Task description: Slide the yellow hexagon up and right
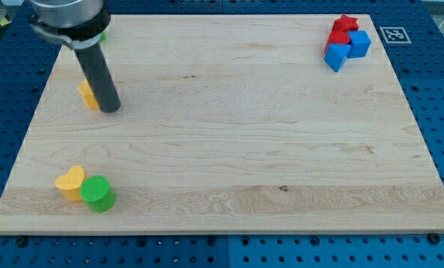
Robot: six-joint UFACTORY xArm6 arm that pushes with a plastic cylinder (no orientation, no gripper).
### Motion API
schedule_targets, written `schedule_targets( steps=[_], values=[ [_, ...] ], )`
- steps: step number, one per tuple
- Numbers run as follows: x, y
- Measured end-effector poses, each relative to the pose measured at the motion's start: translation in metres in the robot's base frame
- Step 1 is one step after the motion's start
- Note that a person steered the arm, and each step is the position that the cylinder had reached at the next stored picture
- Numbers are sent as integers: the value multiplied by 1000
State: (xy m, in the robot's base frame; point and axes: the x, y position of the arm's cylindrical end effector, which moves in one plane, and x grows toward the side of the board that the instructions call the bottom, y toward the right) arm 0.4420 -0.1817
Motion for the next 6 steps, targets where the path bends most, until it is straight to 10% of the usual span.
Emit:
schedule_targets(
  steps=[2, 6],
  values=[
    [82, -17],
    [14, -12]
  ],
)
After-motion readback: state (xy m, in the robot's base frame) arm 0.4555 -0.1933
